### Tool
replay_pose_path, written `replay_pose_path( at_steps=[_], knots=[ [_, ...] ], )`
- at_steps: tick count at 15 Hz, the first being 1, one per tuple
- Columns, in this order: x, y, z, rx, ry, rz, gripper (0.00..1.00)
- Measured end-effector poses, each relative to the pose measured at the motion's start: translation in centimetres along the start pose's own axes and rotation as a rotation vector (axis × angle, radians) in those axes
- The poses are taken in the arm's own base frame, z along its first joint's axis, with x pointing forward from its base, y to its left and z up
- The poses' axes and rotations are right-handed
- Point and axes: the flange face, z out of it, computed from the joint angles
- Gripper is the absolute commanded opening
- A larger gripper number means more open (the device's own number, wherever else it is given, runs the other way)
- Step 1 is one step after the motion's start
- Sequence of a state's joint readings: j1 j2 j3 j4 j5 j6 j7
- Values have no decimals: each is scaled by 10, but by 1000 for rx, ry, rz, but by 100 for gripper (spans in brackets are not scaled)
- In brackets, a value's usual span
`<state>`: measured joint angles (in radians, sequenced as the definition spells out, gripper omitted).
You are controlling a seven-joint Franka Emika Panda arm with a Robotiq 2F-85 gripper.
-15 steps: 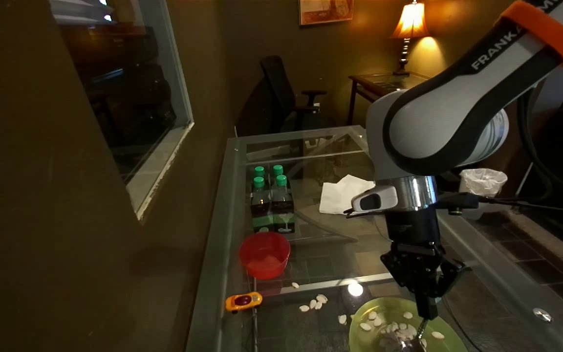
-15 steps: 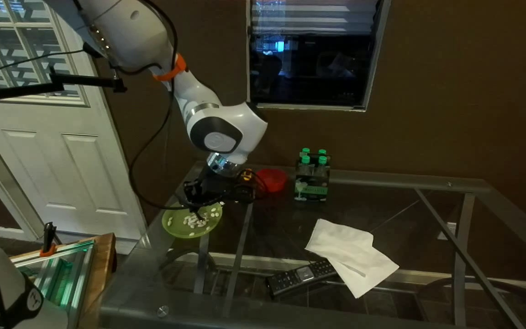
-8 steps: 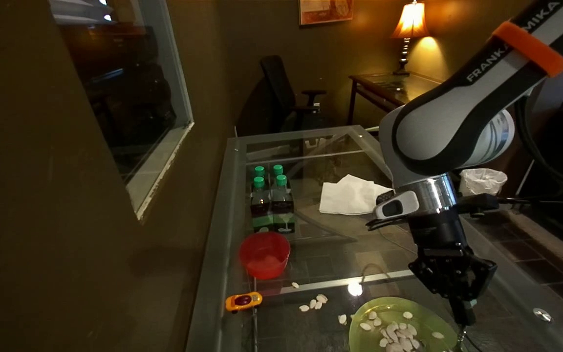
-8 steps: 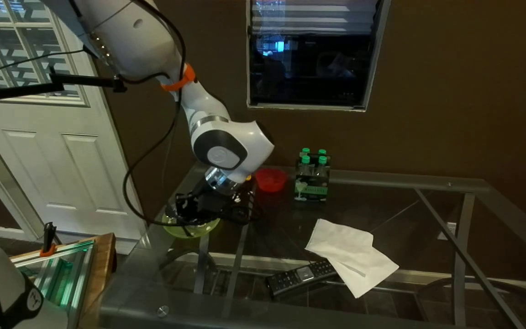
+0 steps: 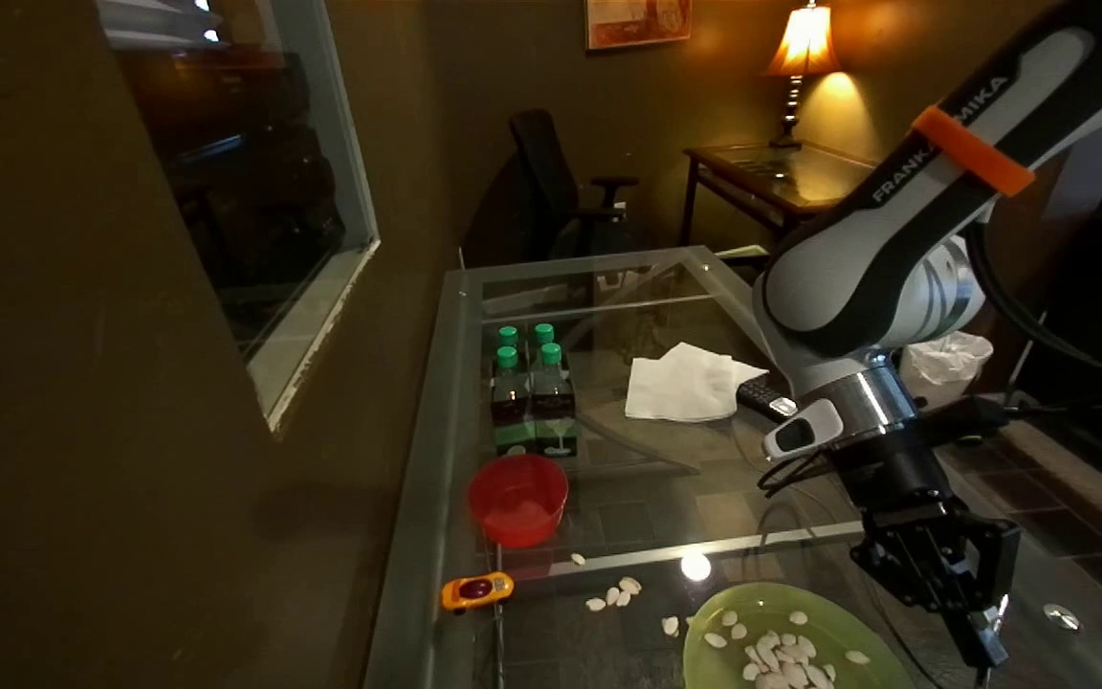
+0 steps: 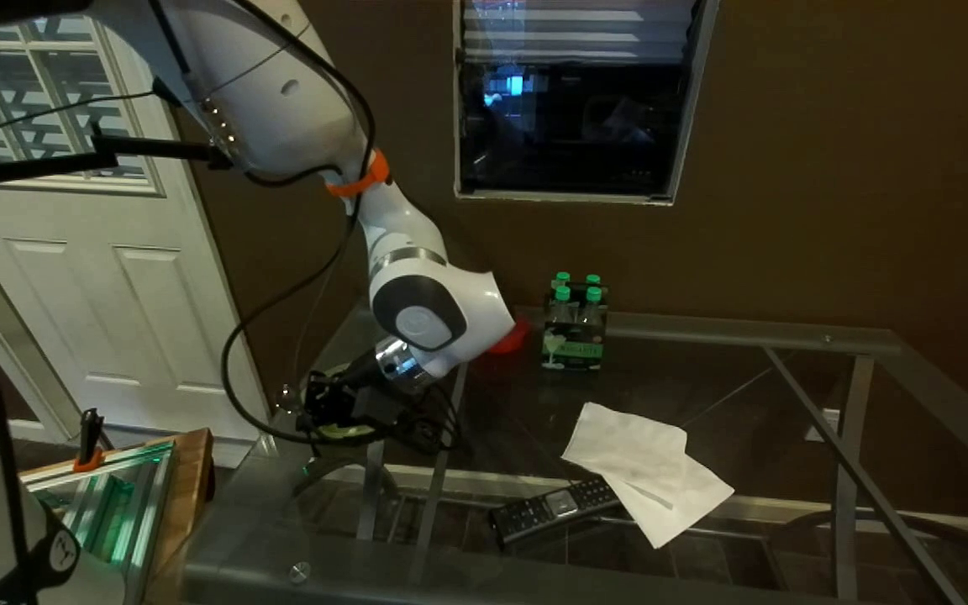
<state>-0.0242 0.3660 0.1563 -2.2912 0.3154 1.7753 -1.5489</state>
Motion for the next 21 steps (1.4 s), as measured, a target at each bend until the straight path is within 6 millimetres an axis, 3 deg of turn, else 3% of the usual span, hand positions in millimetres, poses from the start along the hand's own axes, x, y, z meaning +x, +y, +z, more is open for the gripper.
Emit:
replay_pose_path(
  at_steps=[4, 5, 8, 9, 17, 21],
  knots=[
    [-16, 8, -11, 108, 112, 49, 2],
    [-21, 11, -15, 131, 142, 72, 8],
    [-30, 20, -19, 158, 200, 115, 8],
    [-30, 22, -19, 160, 203, 119, 2],
    [-29, 26, 1, 266, 194, 175, 2],
    [-28, 32, 0, 274, 186, 222, 2]
  ],
)
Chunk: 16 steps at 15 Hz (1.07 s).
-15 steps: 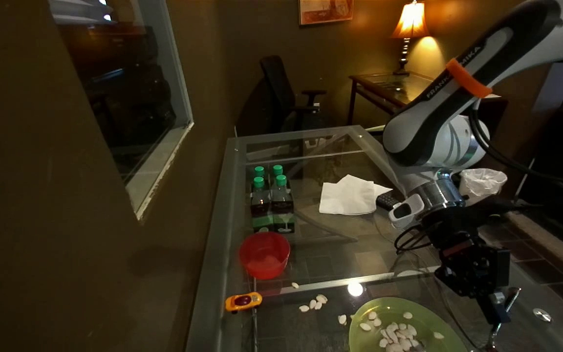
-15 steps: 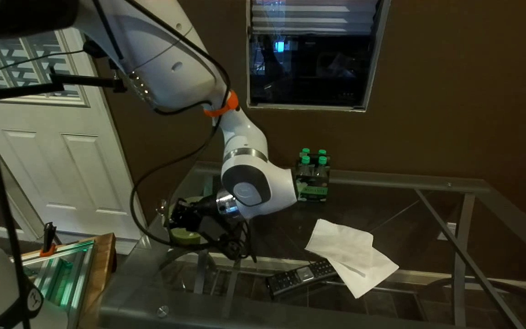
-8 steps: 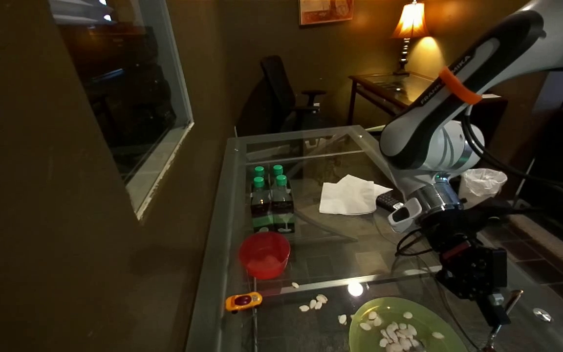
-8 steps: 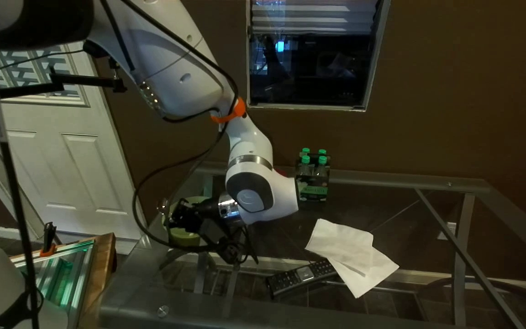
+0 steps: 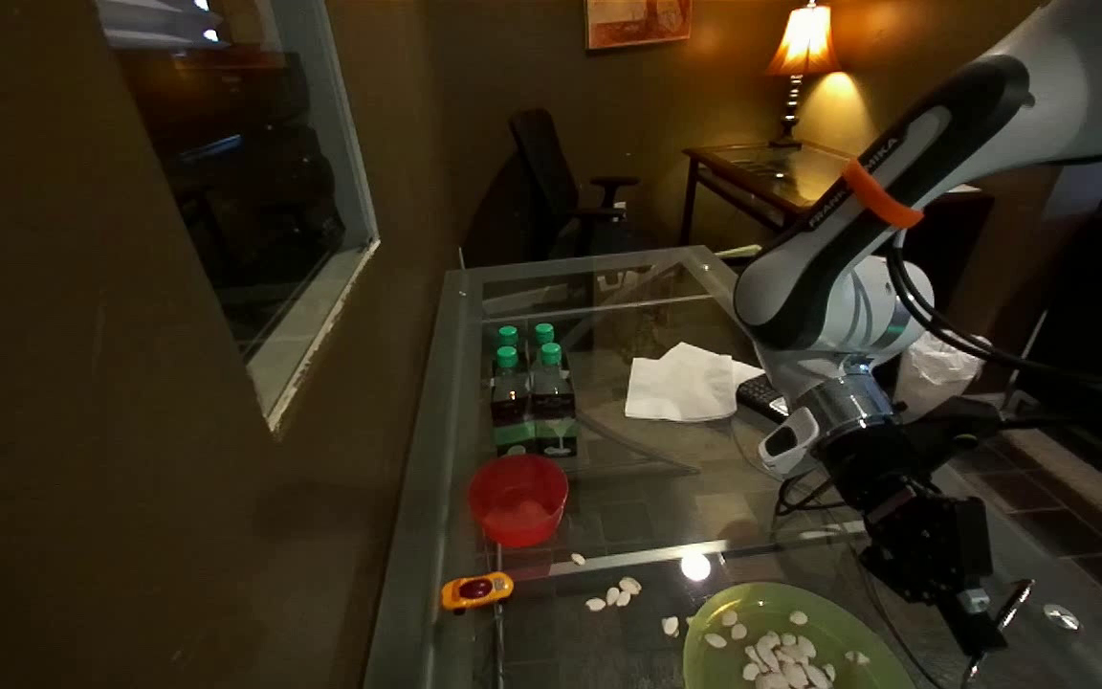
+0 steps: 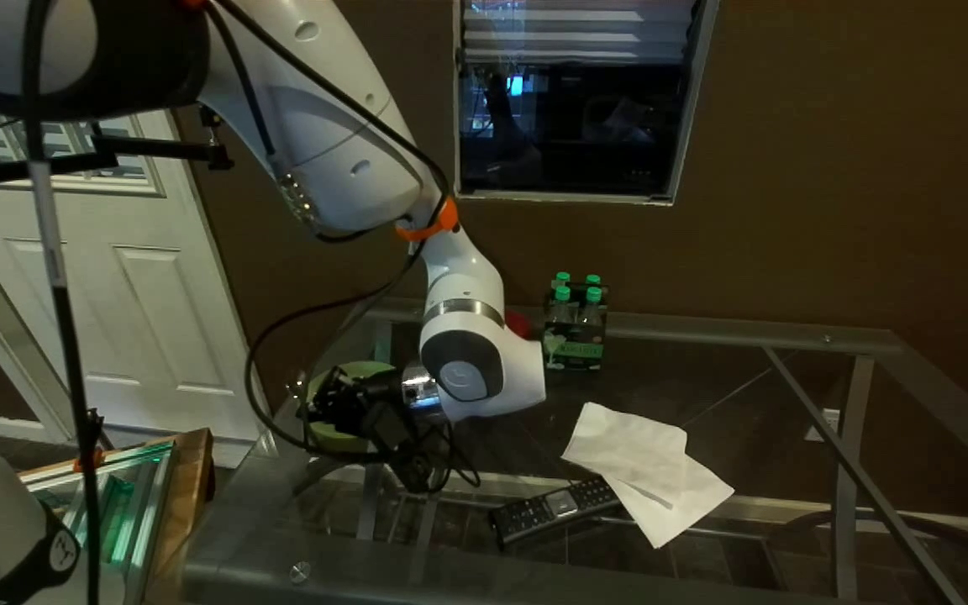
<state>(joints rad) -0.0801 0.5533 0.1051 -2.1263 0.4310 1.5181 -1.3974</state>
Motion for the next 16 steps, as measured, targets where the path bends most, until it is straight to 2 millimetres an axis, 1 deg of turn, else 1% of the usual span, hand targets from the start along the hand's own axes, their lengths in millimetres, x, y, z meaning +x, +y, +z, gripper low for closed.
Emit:
replay_pose_path(
  at_steps=[6, 12, 13, 16],
  knots=[
    [10, 5, -4, -8, -7, 110, 2],
    [18, 11, 0, -1, -20, 203, 2],
    [18, 11, 1, -1, -20, 209, 8],
    [18, 12, 1, -1, -20, 213, 8]
  ],
)
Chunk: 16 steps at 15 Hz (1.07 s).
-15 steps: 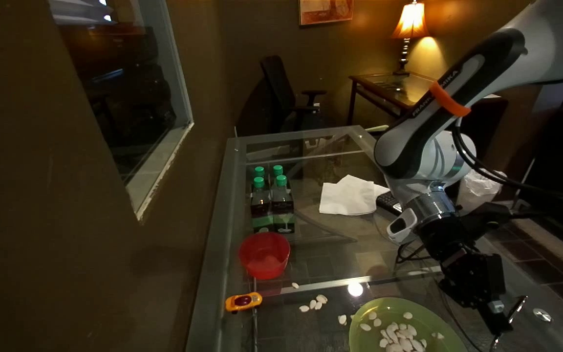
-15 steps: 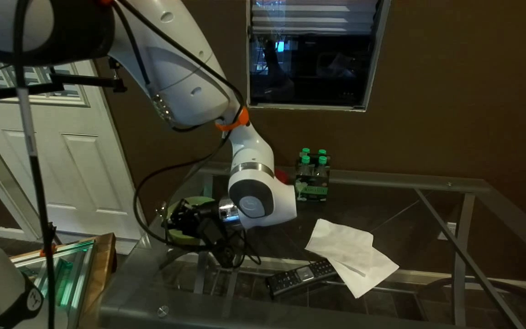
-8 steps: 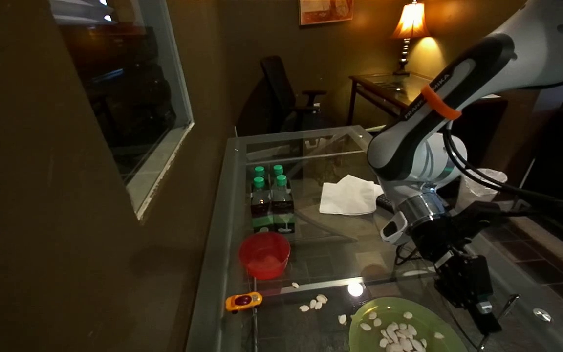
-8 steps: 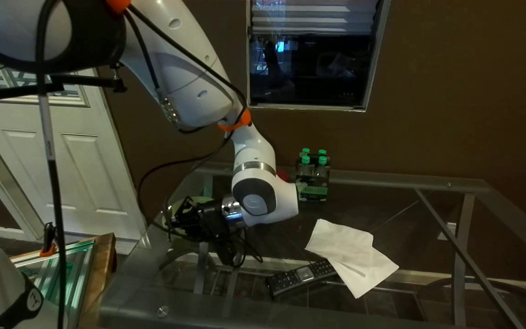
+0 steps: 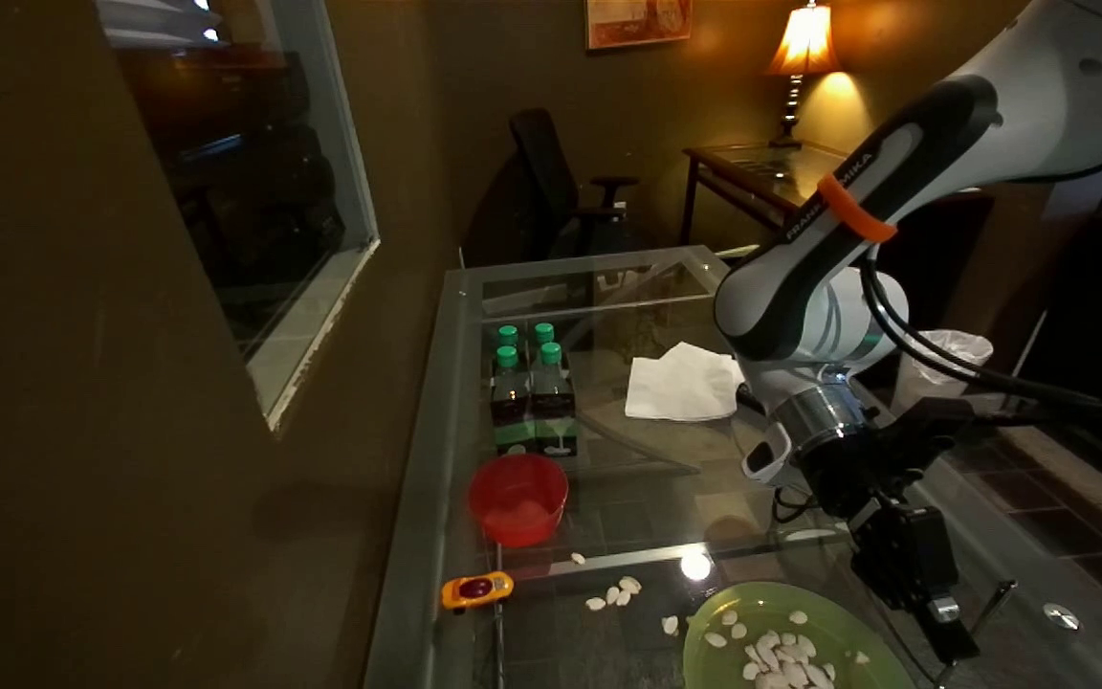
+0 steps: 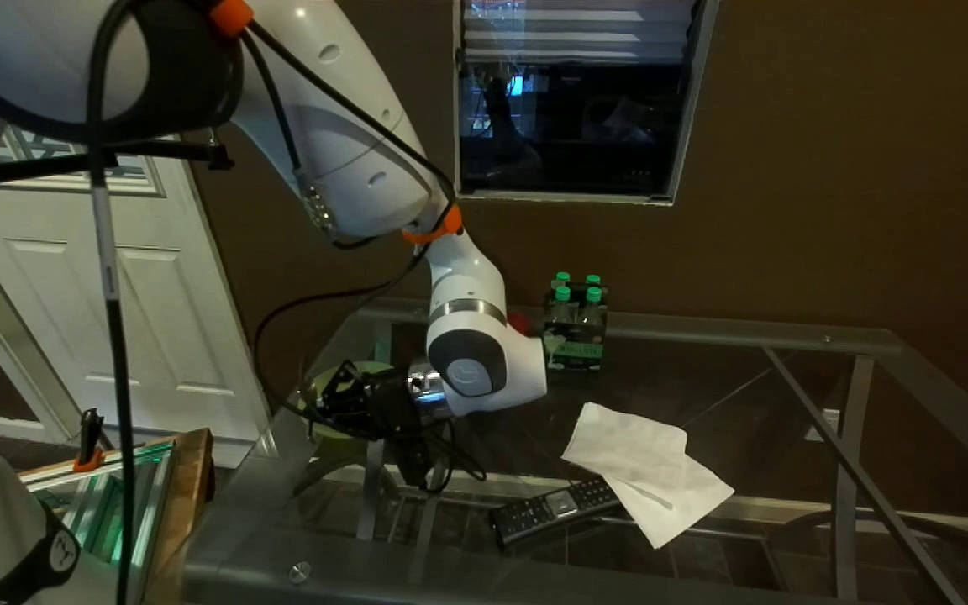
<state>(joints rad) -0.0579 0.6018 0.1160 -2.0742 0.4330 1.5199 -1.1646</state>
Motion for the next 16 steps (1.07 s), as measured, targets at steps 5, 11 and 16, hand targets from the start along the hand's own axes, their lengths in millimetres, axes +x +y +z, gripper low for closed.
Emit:
replay_pose_path(
  at_steps=[5, 11, 16],
  knots=[
    [0, 0, 0, 0, 0, 1, 8],
    [1, -1, 0, 1, -2, -1, 2],
    [0, 0, 0, 1, 0, 5, 2]
  ],
)
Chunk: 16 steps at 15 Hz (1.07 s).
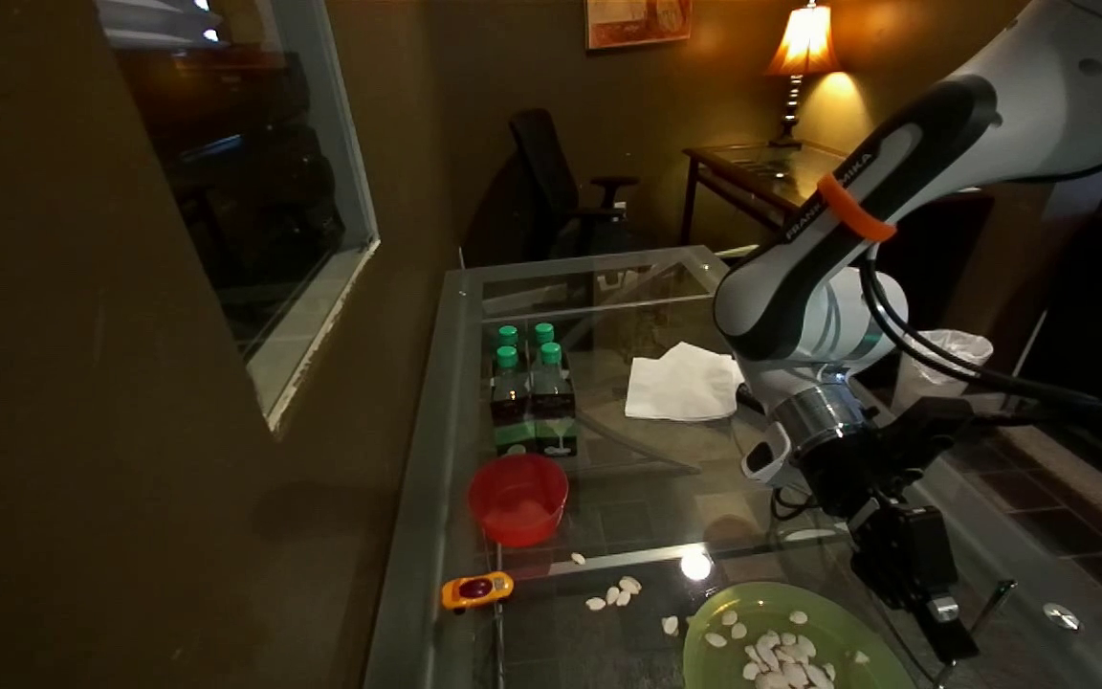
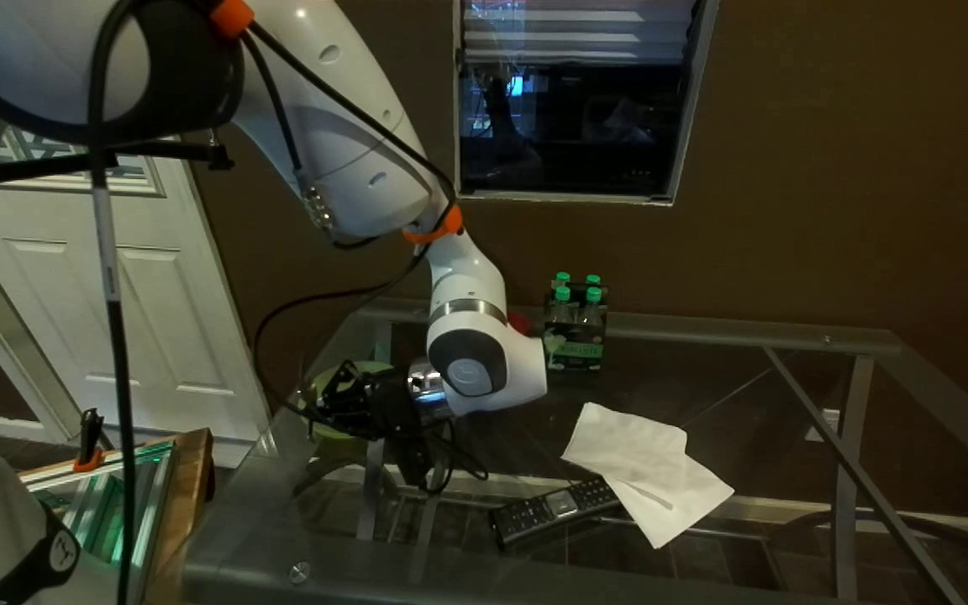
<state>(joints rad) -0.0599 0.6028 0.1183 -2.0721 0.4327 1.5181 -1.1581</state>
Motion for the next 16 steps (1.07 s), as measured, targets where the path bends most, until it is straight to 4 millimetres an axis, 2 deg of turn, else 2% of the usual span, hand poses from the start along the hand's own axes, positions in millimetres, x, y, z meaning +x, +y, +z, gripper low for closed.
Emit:
replay_pose_path(
  at_steps=[16],
  knots=[
    [12, 11, -4, 19, 7, 191, 2]
  ],
)
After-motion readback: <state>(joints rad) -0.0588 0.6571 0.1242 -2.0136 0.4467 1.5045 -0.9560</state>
